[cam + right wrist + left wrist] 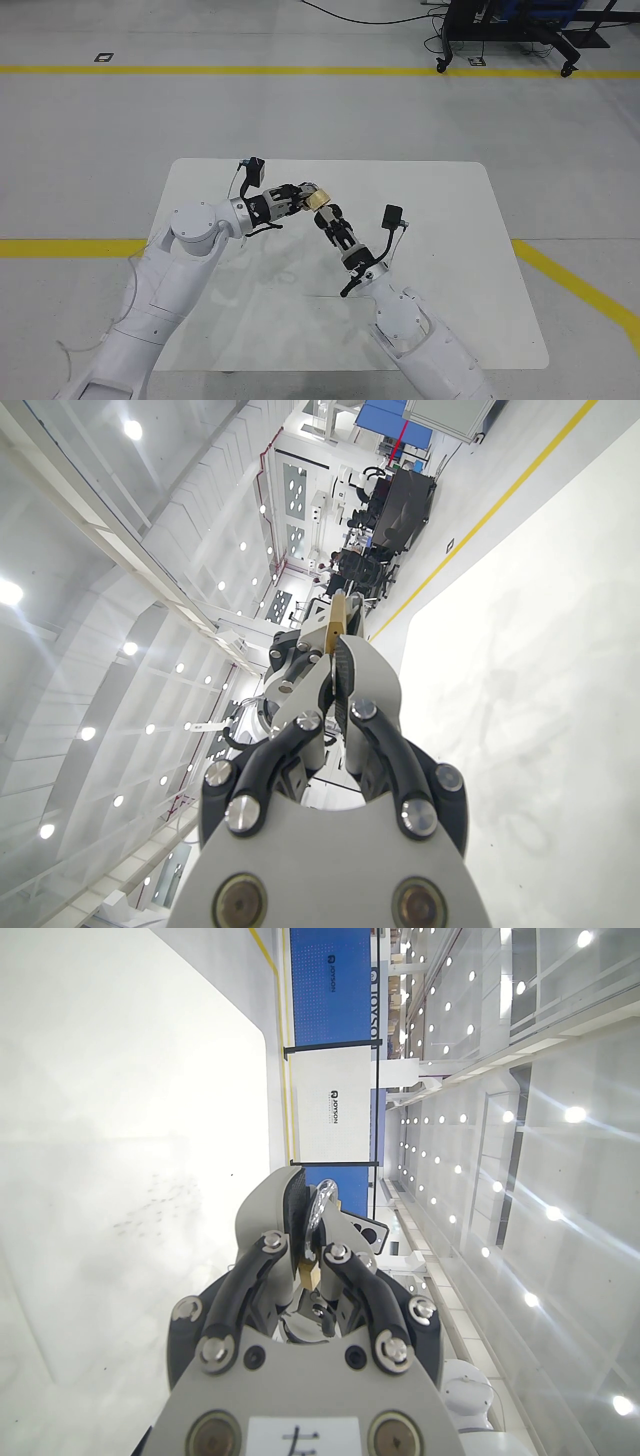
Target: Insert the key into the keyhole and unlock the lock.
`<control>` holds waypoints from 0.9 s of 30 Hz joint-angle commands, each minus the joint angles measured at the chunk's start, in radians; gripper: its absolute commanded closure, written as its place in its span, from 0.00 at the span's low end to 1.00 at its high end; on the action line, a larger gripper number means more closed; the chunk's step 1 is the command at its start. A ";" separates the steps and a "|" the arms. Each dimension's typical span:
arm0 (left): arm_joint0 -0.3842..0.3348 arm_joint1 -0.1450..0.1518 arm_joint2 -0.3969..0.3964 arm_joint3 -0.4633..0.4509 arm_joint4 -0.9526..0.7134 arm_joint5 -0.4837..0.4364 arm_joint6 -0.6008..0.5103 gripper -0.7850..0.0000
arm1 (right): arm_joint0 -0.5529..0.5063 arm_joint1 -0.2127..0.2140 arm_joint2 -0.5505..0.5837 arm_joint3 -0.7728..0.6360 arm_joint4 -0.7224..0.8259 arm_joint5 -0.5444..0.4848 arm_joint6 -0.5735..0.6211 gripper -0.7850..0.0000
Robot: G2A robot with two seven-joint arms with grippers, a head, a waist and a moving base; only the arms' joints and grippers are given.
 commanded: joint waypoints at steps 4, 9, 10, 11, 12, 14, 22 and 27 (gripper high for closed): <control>0.001 -0.001 -0.002 0.000 -0.005 0.016 0.013 1.00 | -0.004 -0.004 0.001 -0.004 -0.008 0.005 -0.009 0.00; 0.000 -0.002 -0.002 0.002 -0.007 0.030 0.022 1.00 | -0.009 -0.009 0.007 -0.004 0.009 0.007 -0.010 0.00; 0.000 -0.003 -0.003 0.003 -0.007 0.033 0.026 1.00 | -0.010 -0.009 0.009 -0.004 0.010 0.007 -0.008 0.00; 0.000 -0.003 -0.002 0.003 -0.008 0.036 0.029 1.00 | -0.011 -0.010 0.011 -0.004 0.013 0.005 -0.006 0.00; 0.000 -0.003 -0.003 0.004 -0.009 0.038 0.031 1.00 | -0.012 -0.010 0.013 -0.005 0.015 0.004 -0.005 0.00; -0.001 -0.004 -0.003 0.004 -0.008 0.041 0.034 1.00 | -0.015 -0.011 0.018 -0.007 0.017 0.001 0.000 0.00; 0.000 -0.005 -0.004 0.005 -0.004 0.045 0.049 1.00 | -0.027 -0.012 0.051 -0.016 0.053 -0.005 0.018 0.00; 0.003 -0.007 -0.010 0.006 -0.014 0.046 0.073 1.00 | -0.047 -0.010 0.085 -0.049 0.064 -0.021 0.014 0.00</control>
